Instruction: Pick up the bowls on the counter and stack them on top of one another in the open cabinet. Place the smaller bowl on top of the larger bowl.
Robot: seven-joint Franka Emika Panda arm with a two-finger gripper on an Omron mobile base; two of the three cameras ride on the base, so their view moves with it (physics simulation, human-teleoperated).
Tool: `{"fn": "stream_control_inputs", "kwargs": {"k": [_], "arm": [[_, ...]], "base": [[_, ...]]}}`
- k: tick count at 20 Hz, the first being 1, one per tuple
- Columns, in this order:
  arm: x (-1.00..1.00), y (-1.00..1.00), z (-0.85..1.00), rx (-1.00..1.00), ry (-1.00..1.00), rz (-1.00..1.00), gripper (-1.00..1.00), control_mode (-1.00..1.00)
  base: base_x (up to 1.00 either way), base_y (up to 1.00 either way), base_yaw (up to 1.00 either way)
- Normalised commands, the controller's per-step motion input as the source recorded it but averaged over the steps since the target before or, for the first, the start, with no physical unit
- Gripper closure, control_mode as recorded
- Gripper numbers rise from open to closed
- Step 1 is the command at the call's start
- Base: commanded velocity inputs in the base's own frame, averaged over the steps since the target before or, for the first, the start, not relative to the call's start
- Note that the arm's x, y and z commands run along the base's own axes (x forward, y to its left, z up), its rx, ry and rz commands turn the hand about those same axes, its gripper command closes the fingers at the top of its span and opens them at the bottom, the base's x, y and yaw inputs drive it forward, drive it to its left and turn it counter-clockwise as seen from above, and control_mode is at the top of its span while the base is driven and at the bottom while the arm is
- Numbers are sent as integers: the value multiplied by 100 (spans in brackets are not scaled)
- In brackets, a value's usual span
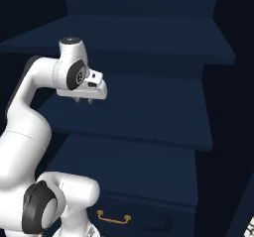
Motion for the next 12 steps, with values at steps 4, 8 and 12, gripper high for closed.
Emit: {"fn": "stream_control_inputs", "kwargs": {"k": [4,8,12], "arm": [[-9,0,-3,0,1,0,-100,-100],[-8,0,-3,0,0,0,-100,100],[0,0,0,0,0,0,-100,100]], "base": [[0,0,0],[-58,1,0],[-100,5,-3]]}}
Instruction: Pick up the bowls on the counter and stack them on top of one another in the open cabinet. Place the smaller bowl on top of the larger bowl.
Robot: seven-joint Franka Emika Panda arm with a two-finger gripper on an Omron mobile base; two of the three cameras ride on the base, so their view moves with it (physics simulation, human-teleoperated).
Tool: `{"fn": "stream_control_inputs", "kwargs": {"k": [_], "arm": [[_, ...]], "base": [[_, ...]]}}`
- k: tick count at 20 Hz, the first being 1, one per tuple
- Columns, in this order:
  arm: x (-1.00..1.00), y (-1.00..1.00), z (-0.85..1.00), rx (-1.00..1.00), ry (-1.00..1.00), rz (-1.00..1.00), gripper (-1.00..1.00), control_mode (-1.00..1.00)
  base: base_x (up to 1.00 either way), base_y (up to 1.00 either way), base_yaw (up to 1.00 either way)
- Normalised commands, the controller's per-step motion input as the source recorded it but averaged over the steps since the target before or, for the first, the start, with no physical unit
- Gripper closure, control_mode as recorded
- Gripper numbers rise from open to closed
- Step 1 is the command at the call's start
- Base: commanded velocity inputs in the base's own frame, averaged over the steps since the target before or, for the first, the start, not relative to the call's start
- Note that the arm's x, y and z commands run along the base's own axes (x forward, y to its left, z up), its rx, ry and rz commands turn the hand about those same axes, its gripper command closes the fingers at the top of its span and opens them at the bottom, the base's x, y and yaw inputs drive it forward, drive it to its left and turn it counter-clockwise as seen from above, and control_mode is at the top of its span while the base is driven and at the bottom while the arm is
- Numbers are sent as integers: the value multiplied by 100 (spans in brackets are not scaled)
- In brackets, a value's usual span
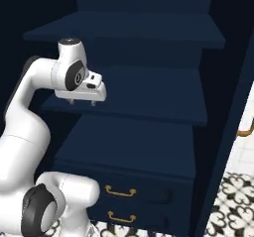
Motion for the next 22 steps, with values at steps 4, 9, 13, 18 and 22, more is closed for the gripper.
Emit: {"fn": "stream_control_inputs", "kwargs": {"k": [4,9,13,18,22], "arm": [[0,0,0,0,0,0,-100,100],[0,0,0,0,0,0,-100,100],[0,0,0,0,0,0,-100,100],[0,0,0,0,0,0,-100,100],[0,0,0,0,0,0,-100,100]], "base": [[-100,0,-13],[-99,4,-49],[-77,32,-84],[-78,28,-71],[-92,22,-59]]}}
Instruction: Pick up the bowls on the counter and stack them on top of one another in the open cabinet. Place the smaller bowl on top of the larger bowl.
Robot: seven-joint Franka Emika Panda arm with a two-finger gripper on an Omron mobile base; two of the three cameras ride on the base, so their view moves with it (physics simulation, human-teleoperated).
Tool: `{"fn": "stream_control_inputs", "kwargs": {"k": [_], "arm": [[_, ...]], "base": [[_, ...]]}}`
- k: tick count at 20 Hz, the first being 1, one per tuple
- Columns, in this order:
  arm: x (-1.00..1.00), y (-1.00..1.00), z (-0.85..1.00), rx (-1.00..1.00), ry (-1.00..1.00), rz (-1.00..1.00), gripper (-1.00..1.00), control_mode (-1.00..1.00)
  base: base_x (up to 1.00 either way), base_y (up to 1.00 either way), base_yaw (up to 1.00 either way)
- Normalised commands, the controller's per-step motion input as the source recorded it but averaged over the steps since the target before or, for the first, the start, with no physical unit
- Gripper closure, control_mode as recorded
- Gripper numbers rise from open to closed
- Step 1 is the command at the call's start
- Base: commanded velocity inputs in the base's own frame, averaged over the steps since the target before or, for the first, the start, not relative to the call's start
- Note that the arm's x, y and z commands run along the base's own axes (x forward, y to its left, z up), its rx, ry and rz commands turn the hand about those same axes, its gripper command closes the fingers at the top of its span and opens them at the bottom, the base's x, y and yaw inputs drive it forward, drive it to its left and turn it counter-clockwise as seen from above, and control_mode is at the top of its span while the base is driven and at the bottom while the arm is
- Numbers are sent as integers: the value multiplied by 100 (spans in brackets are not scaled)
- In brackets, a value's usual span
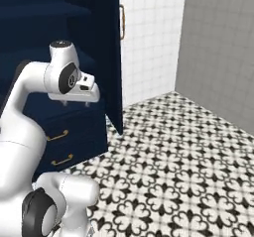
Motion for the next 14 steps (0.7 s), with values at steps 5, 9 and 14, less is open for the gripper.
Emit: {"fn": "stream_control_inputs", "kwargs": {"k": [5,9,14], "arm": [[0,0,0,0,0,0,-100,100],[0,0,0,0,0,0,-100,100],[0,0,0,0,0,0,-100,100]], "base": [[-97,4,-69],[-76,5,-81],[-51,5,-88]]}}
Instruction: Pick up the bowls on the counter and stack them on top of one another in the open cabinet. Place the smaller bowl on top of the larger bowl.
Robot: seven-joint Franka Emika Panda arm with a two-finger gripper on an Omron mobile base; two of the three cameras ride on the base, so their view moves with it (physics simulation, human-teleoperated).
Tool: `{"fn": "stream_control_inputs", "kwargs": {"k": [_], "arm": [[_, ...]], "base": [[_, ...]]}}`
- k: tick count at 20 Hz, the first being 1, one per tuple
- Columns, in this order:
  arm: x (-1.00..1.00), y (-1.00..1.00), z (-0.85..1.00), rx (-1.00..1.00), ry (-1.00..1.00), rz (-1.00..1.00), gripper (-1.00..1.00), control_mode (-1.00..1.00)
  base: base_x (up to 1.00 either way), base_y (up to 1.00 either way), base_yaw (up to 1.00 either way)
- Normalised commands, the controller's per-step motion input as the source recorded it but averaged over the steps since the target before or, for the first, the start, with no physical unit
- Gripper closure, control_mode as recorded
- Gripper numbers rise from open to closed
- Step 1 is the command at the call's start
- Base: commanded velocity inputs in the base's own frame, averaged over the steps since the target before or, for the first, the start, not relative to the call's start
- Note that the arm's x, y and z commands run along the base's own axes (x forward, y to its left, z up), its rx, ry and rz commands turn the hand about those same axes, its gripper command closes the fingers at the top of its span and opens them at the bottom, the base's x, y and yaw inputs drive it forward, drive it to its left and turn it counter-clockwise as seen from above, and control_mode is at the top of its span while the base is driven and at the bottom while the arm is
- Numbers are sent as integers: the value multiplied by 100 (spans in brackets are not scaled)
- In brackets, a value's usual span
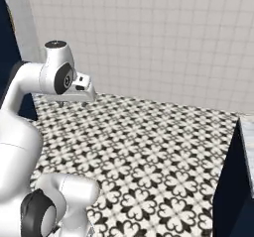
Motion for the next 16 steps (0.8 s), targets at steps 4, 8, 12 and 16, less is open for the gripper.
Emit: {"fn": "stream_control_inputs", "kwargs": {"k": [4,8,12,16], "arm": [[0,0,0,0,0,0,-100,100],[0,0,0,0,0,0,-100,100],[0,0,0,0,0,0,-100,100],[0,0,0,0,0,0,-100,100]], "base": [[-50,0,-84],[-32,-27,-75],[15,-100,-34],[42,-100,-10]]}}
